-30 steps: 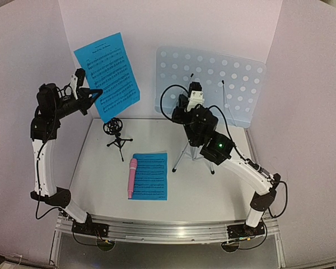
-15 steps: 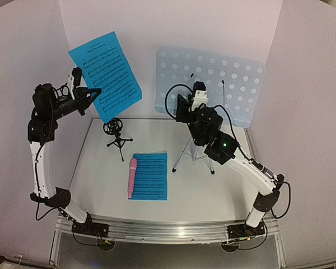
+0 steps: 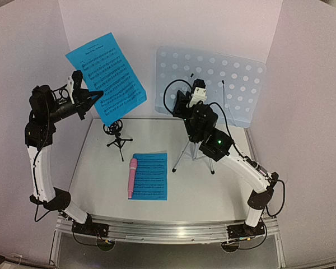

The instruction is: Set up the instrument practice props

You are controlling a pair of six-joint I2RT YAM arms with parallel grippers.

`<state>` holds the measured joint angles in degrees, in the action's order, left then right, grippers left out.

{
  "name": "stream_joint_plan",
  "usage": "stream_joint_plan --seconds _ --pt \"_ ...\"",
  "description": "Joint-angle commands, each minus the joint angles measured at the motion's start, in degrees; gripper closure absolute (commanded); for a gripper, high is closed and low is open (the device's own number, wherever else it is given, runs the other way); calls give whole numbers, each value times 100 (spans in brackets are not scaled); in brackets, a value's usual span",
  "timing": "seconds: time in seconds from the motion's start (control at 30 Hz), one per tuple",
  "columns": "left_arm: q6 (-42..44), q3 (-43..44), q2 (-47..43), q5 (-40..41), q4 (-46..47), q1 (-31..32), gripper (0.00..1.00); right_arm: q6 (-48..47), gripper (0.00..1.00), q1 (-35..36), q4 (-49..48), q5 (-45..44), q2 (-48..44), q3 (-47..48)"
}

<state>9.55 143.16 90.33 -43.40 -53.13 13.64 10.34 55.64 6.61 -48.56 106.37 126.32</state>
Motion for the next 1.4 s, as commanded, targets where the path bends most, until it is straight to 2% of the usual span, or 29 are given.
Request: stream_joint_plan --seconds 0.0,0.2,0.5,0.7,1.0,1.37 --pt "640 237 -92 73 -289 180 100 389 69 -23 -151 -279 70 184" --pt "832 265 -77 132 -356 276 100 553 86 -20 -151 -331 78 154" --pt "471 401 13 -42 -208 319 100 893 100 -22 -184 -343 -137 -107" --pt "-507 311 100 -490 275 315 100 902 100 -26 -211 -228 -149 -144" --pt "-3280 -132 583 -766 2196 320 100 933 100 -24 -350 -163 -228 -359" --pt "-4665 -245 1074 -631 3448 438 100 933 100 -25 -362 -169 -319 -551"
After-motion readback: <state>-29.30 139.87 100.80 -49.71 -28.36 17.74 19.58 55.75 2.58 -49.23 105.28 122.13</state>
